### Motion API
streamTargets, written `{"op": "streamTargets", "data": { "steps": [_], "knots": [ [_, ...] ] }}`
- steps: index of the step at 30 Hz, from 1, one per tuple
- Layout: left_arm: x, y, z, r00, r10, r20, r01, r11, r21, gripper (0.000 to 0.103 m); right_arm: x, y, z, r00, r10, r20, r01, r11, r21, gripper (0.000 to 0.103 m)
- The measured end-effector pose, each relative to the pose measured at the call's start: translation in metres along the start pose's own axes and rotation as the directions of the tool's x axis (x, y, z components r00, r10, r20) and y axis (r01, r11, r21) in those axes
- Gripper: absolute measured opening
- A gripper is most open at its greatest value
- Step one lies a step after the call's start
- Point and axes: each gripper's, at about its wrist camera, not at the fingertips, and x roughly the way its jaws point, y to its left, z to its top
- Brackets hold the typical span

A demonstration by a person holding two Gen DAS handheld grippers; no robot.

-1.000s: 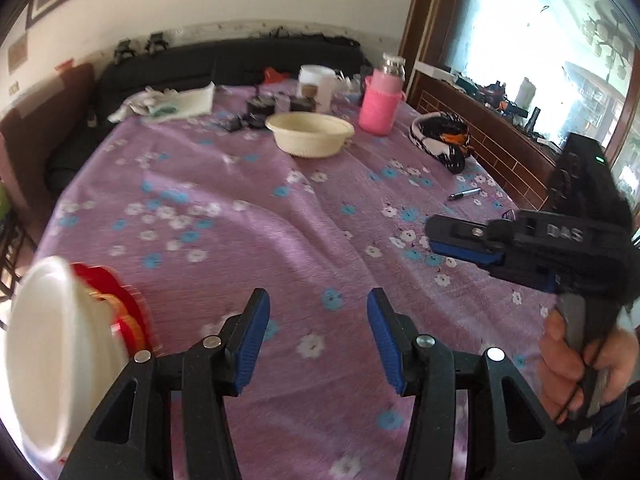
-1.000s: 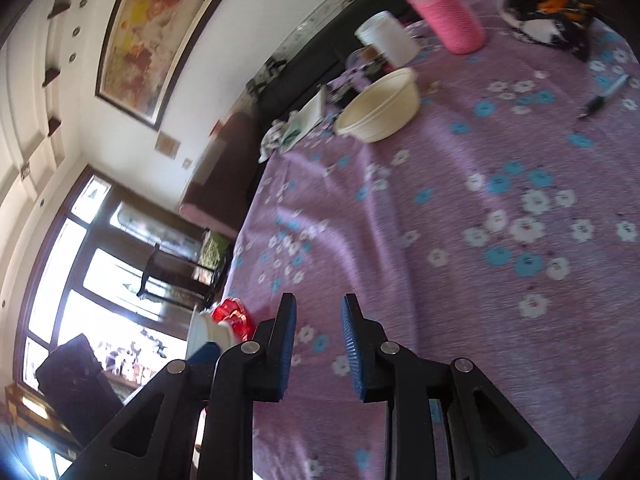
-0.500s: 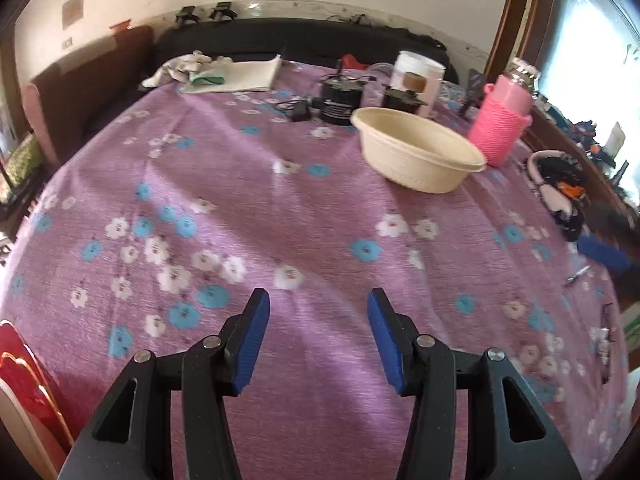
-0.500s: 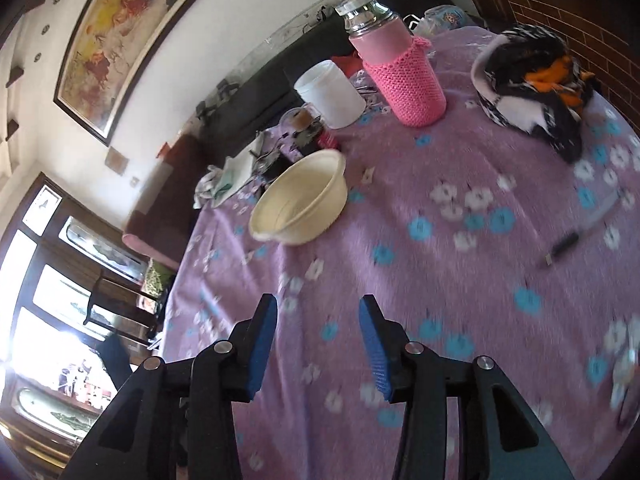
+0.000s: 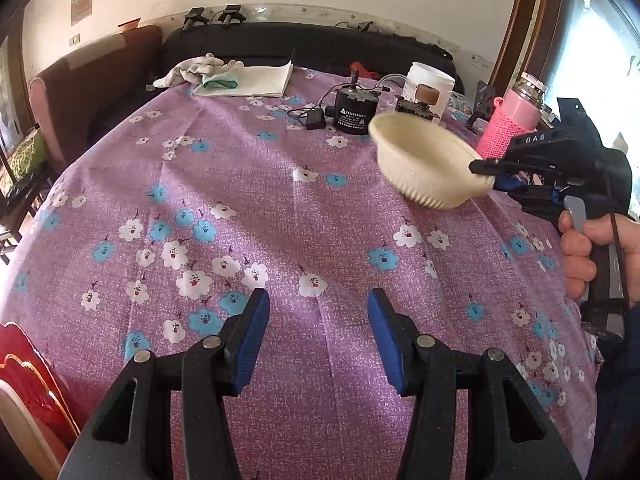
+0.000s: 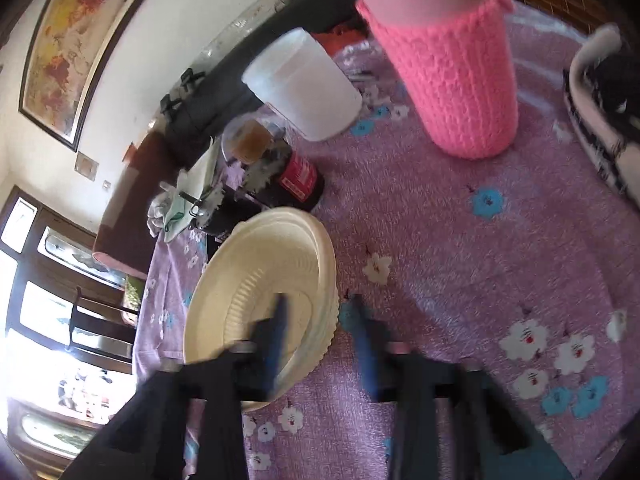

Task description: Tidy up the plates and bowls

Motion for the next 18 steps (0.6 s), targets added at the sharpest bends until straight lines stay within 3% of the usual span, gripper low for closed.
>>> {"op": "streamTargets", "data": {
  "steps": [2, 6, 13, 18],
  "knots": [
    [-0.002, 0.0, 0.0, 1.0, -0.005, 0.005, 0.005, 1.0, -0.001, 0.05, -0.001, -0.001, -0.007, 1.0, -0.003, -0.006, 0.003, 1.0, 0.015, 0.01],
    [-0.002, 0.003, 0.001, 1.0, -0.013, 0.003, 0.013, 1.0, -0.015, 0.05, -0.026, -0.005, -0.038, 1.0, 0.023, 0.018, -0.025, 0.995, 0.1, 0.01],
    [-0.007, 0.009, 0.002, 1.0, -0.023, 0.018, 0.024, 0.999, -0.048, 0.05, -0.11, -0.031, -0.148, 0.99, 0.076, 0.121, -0.11, 0.946, 0.304, 0.012],
    [-0.007, 0.011, 0.001, 1.0, -0.026, 0.012, 0.027, 0.998, -0.055, 0.05, -0.156, -0.036, -0.239, 0.985, 0.034, 0.168, -0.087, 0.944, 0.318, 0.018]
  ]
}}
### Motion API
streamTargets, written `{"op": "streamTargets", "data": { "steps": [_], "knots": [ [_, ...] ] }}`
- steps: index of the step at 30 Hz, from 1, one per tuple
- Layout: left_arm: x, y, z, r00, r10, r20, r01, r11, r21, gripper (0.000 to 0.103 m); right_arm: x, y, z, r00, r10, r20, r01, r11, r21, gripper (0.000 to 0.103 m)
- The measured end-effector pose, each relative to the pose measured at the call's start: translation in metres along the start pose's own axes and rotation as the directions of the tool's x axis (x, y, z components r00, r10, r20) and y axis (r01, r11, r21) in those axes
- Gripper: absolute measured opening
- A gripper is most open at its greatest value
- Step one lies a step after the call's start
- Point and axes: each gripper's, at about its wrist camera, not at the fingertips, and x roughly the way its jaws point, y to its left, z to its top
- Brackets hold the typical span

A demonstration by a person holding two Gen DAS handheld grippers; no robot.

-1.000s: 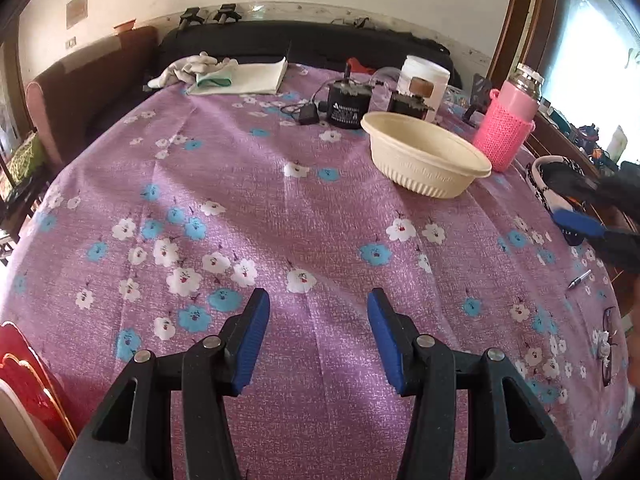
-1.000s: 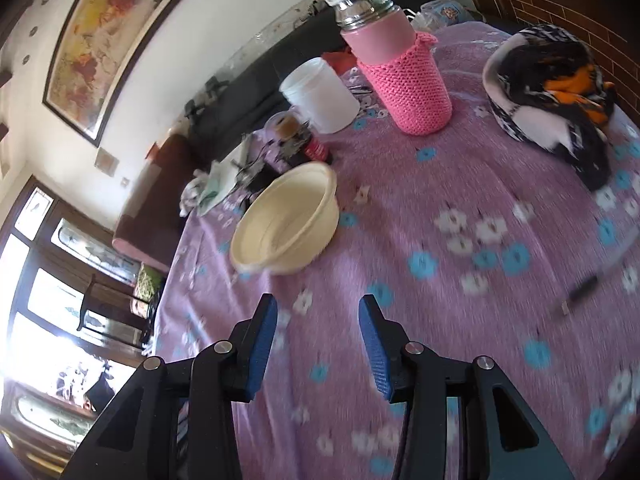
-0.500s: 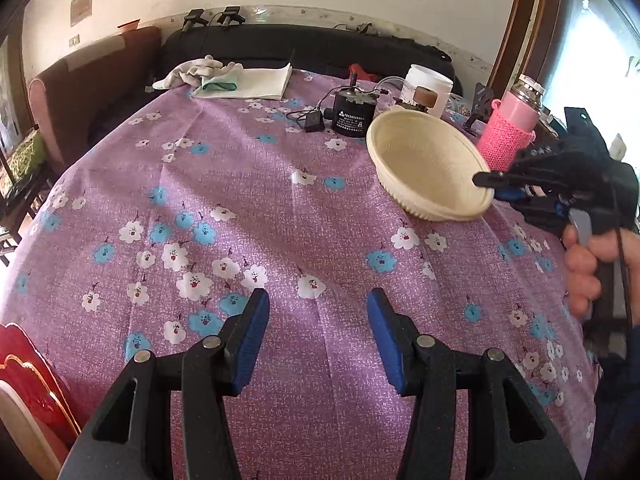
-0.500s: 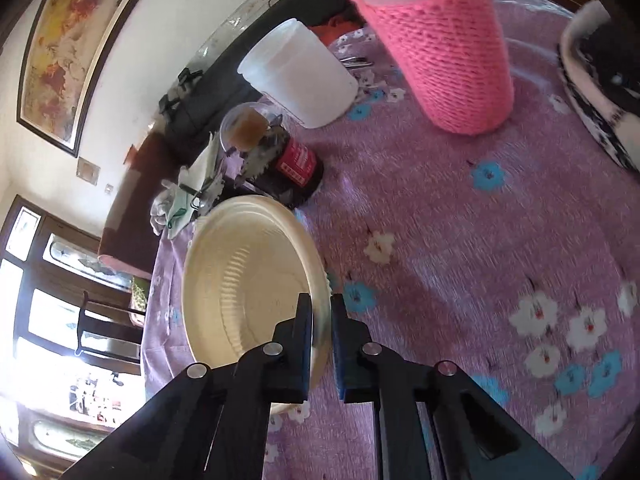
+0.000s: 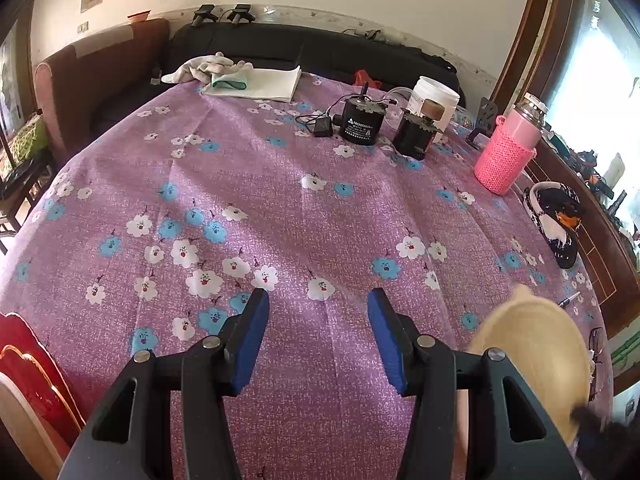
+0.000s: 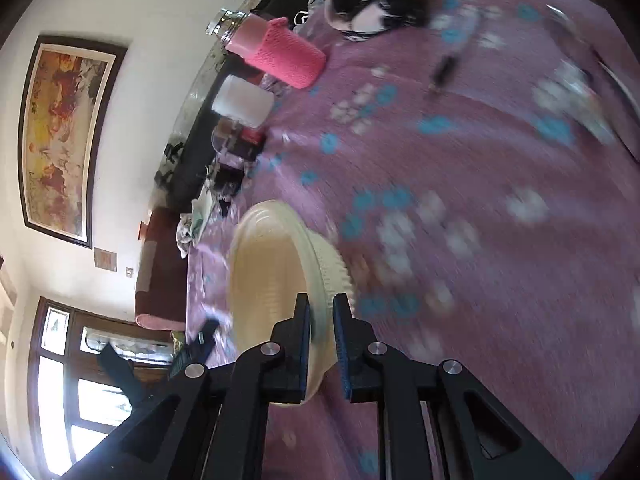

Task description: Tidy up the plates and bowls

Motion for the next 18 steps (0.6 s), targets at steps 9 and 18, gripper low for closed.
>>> {"op": "streamTargets", "data": {
  "steps": [9, 18],
  "knots": [
    [-0.004, -0.01, -0.006, 0.998, -0.051, -0.028, 0.052, 0.998, 0.024, 0.05, -0.06, 0.025, -0.051, 0.996, 0.024, -0.082, -0.053, 0.927, -0.371, 0.039],
    [-0.05, -0.032, -0.039, 0.948, -0.27, -0.169, 0.276, 0.961, 0.014, 0.05, -0.039, 0.008, 0.04, 0.997, -0.08, -0.023, 0.064, 0.912, -0.405, 0.041]
  ]
}}
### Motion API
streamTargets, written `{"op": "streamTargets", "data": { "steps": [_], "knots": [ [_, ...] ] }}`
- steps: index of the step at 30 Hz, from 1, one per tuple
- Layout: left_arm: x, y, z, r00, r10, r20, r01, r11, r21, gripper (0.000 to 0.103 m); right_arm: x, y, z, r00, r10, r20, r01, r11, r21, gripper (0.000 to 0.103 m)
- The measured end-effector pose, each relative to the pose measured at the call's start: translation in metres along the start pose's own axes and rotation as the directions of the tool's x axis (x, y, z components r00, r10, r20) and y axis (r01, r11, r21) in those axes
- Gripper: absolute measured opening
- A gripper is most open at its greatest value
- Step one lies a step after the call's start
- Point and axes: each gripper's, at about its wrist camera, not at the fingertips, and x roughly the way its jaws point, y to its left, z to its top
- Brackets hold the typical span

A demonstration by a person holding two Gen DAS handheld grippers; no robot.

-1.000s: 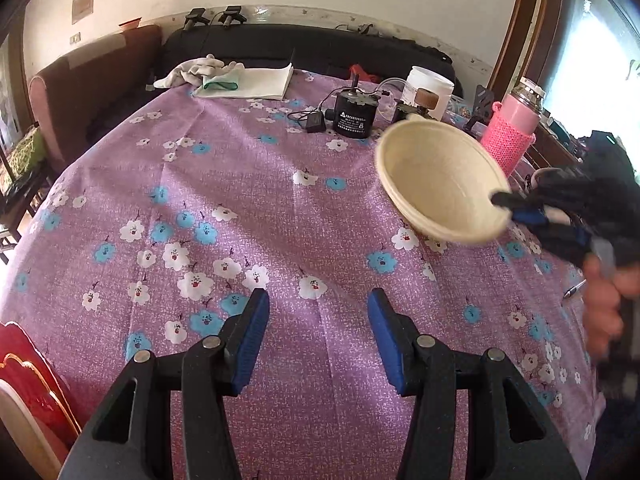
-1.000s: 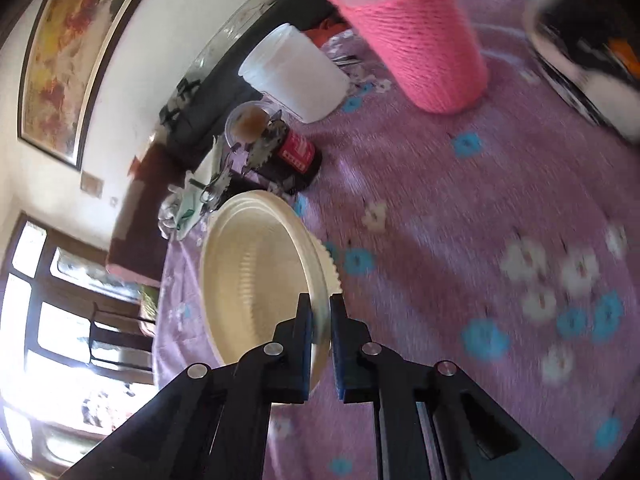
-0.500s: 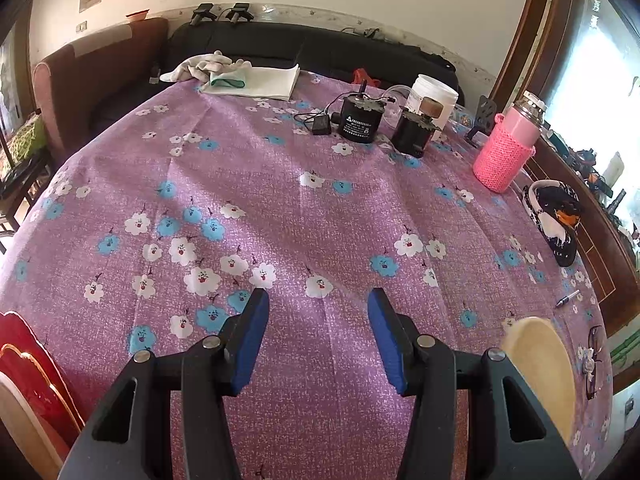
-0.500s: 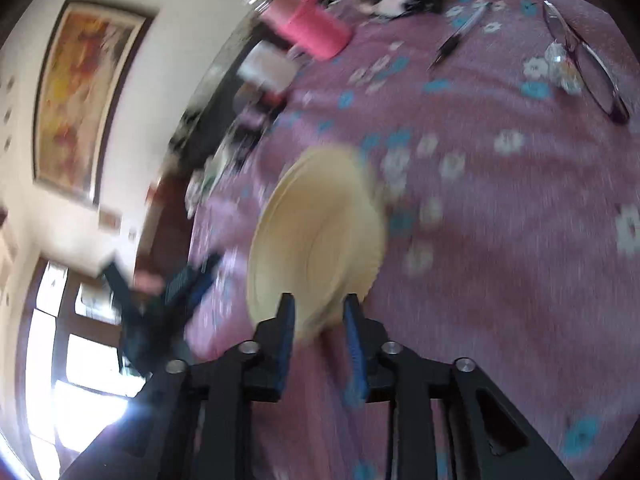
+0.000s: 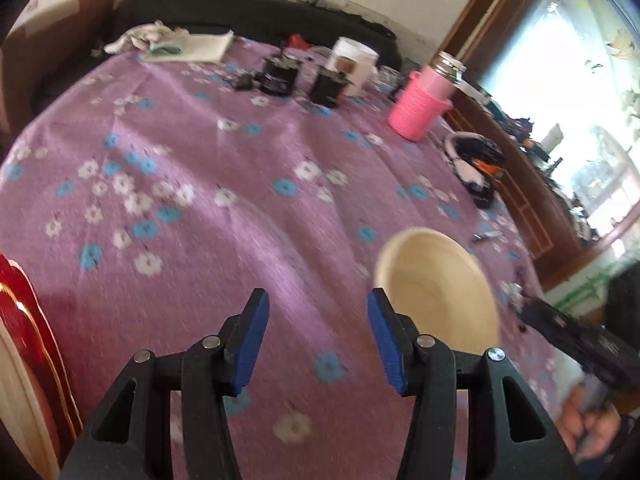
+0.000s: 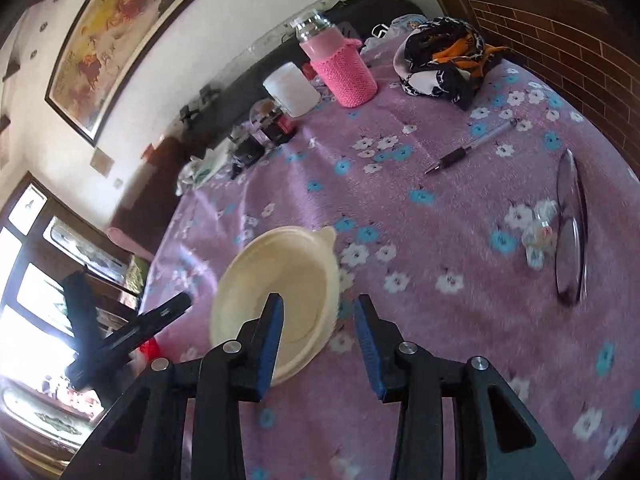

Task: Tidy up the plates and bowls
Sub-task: 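Grasp the beige bowl rim with the left tool while the right tool releases it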

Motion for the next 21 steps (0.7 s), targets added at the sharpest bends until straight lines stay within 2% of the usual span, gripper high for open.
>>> {"op": "streamTargets", "data": {
  "steps": [1, 2, 3, 5, 6, 10, 13, 15, 16, 20, 21],
  "knots": [
    [-0.002, -0.003, -0.003, 1.0, -0.026, -0.016, 0.026, 1.0, -0.002, 0.05, 0.002, -0.003, 0.002, 1.0, 0.013, -0.001, -0.013, 1.0, -0.002, 0.041],
    [-0.005, -0.01, -0.008, 0.999, -0.035, -0.025, 0.036, 0.999, 0.012, 0.044, 0.007, -0.005, 0.006, 1.0, 0.015, 0.002, -0.015, 1.0, -0.008, 0.041],
    [-0.006, -0.014, -0.011, 0.999, -0.029, -0.025, 0.03, 0.999, 0.025, 0.031, 0.013, -0.007, 0.009, 1.0, 0.012, -0.01, -0.012, 1.0, -0.021, 0.041],
    [-0.004, -0.024, -0.018, 0.999, -0.026, -0.035, 0.028, 0.998, 0.051, 0.015, 0.022, -0.007, 0.014, 0.999, 0.03, -0.013, -0.03, 0.999, -0.029, 0.041],
    [-0.002, -0.028, -0.021, 0.999, -0.028, -0.04, 0.03, 0.998, 0.056, 0.013, 0.027, -0.007, 0.017, 0.999, 0.029, -0.014, -0.03, 0.999, -0.036, 0.041],
    [0.01, -0.035, -0.026, 0.998, -0.022, -0.058, 0.025, 0.998, 0.061, 0.013, 0.042, -0.009, 0.019, 0.999, 0.018, -0.035, -0.02, 0.999, -0.045, 0.04],
    [0.014, -0.045, -0.026, 0.999, 0.003, -0.037, 0.001, 0.995, 0.098, 0.015, 0.051, -0.011, 0.019, 0.998, 0.013, -0.056, -0.016, 0.998, -0.056, 0.039],
    [0.017, -0.052, -0.026, 1.0, 0.023, -0.021, -0.02, 0.991, 0.13, 0.016, 0.056, -0.007, 0.017, 0.997, -0.013, -0.071, 0.007, 0.996, -0.085, 0.025],
    [0.019, -0.054, -0.026, 0.999, 0.034, -0.014, -0.032, 0.989, 0.143, 0.016, 0.057, -0.004, 0.015, 0.997, -0.028, -0.072, 0.021, 0.995, -0.099, 0.012],
    [0.027, -0.055, -0.028, 0.999, 0.035, -0.02, -0.032, 0.987, 0.157, 0.016, 0.047, -0.002, 0.006, 0.999, -0.036, -0.04, 0.033, 0.997, -0.066, 0.011],
    [0.028, -0.055, -0.029, 0.999, 0.038, -0.017, -0.034, 0.986, 0.163, 0.016, 0.044, -0.003, 0.003, 0.999, -0.017, -0.036, 0.015, 0.999, -0.037, 0.011]
  ]
}}
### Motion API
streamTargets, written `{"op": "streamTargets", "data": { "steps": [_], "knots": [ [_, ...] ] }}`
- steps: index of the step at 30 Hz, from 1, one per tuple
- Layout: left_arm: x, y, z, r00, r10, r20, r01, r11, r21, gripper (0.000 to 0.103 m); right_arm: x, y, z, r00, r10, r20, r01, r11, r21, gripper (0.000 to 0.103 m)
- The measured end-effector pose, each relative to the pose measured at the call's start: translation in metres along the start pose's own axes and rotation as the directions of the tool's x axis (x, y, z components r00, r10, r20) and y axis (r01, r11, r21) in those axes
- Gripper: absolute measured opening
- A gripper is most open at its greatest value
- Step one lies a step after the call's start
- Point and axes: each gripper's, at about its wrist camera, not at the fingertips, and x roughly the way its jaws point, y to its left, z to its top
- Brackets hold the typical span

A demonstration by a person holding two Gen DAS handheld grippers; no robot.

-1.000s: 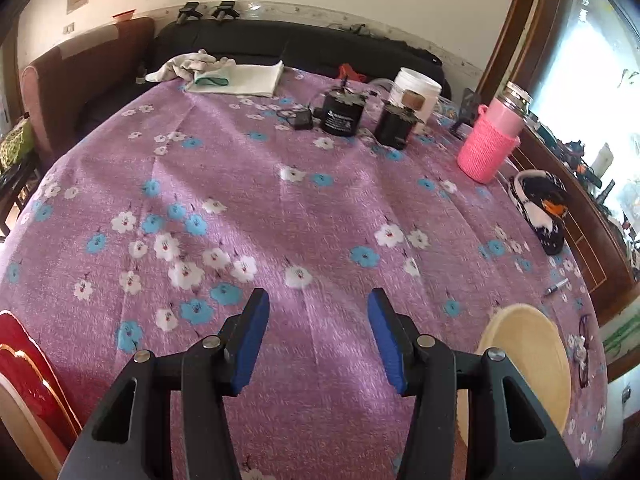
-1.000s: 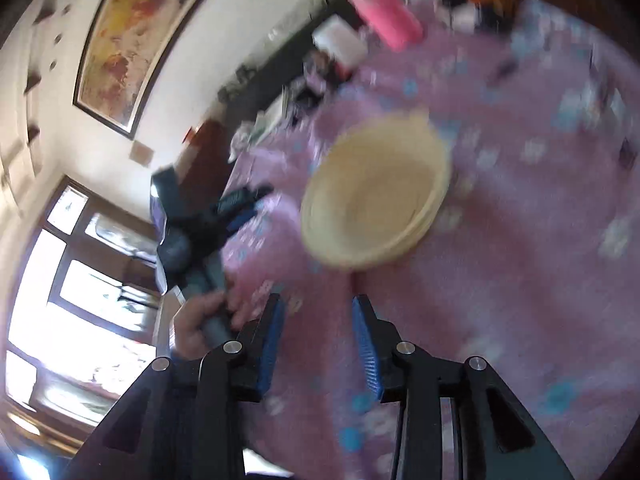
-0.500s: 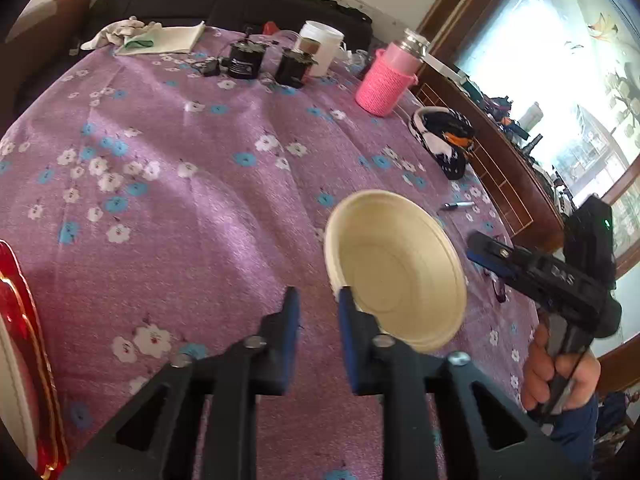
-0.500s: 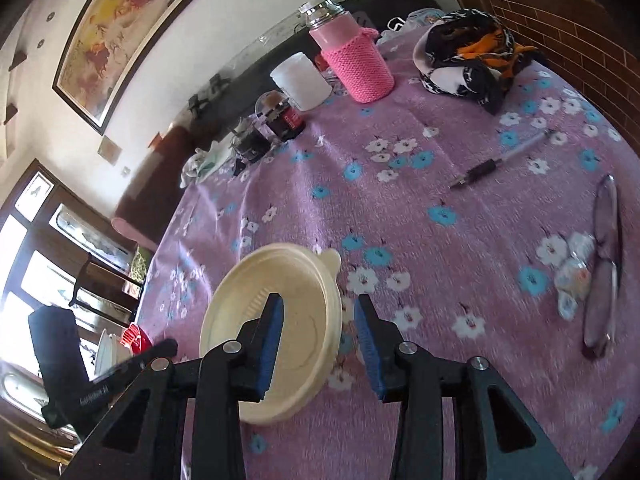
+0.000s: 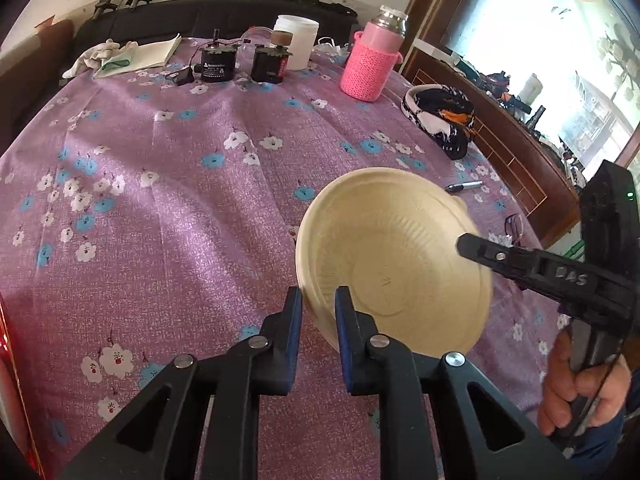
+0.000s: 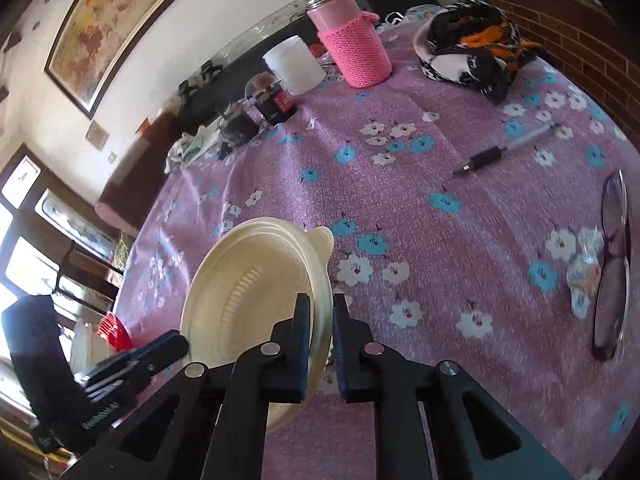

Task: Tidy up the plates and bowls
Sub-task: 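Grasp the beige bowl rim with the left tool while the right tool releases it, then carry the small beige bowl with the left tool over the stacked bowls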

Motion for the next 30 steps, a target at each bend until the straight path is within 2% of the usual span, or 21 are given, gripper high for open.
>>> {"op": "streamTargets", "data": {
  "steps": [3, 7, 11, 14, 18, 24, 27, 30],
  "knots": [
    [0.0, -0.001, -0.002, 1.0, 0.007, 0.016, -0.007, 1.0, 0.019, 0.015, -0.009, -0.004, -0.01, 1.0, 0.028, 0.011, -0.029, 0.997, 0.077, 0.011],
    [-0.021, -0.004, -0.006, 0.998, 0.032, 0.047, -0.034, 0.998, 0.046, 0.015, -0.021, 0.003, -0.03, 0.999, 0.042, -0.003, -0.042, 0.995, 0.086, 0.011],
    [-0.045, -0.01, -0.019, 0.997, 0.052, 0.053, -0.058, 0.991, 0.121, 0.015, -0.038, 0.032, -0.054, 0.999, -0.043, 0.016, 0.044, 0.998, -0.055, 0.014],
    [-0.04, -0.009, -0.027, 0.997, 0.071, 0.037, -0.076, 0.987, 0.139, 0.015, -0.04, 0.047, -0.067, 0.992, -0.119, 0.041, 0.124, 0.98, -0.154, 0.014],
    [-0.027, -0.003, -0.029, 0.998, 0.058, 0.005, -0.058, 0.991, 0.125, 0.015, -0.034, 0.049, -0.069, 0.987, -0.153, 0.057, 0.161, 0.969, -0.187, 0.015],
    [-0.022, -0.004, -0.023, 0.997, 0.068, 0.03, -0.072, 0.989, 0.129, 0.016, -0.033, 0.045, -0.065, 0.984, -0.161, 0.077, 0.173, 0.967, -0.189, 0.015],
    [-0.017, -0.005, -0.022, 0.996, 0.078, 0.035, -0.082, 0.987, 0.136, 0.023, -0.033, 0.045, -0.065, 0.979, -0.181, 0.095, 0.197, 0.961, -0.195, 0.018],
    [-0.014, -0.006, -0.023, 0.995, 0.086, 0.043, -0.091, 0.986, 0.142, 0.025, -0.034, 0.042, -0.065, 0.978, -0.185, 0.101, 0.201, 0.961, -0.188, 0.025]
  ]
}}
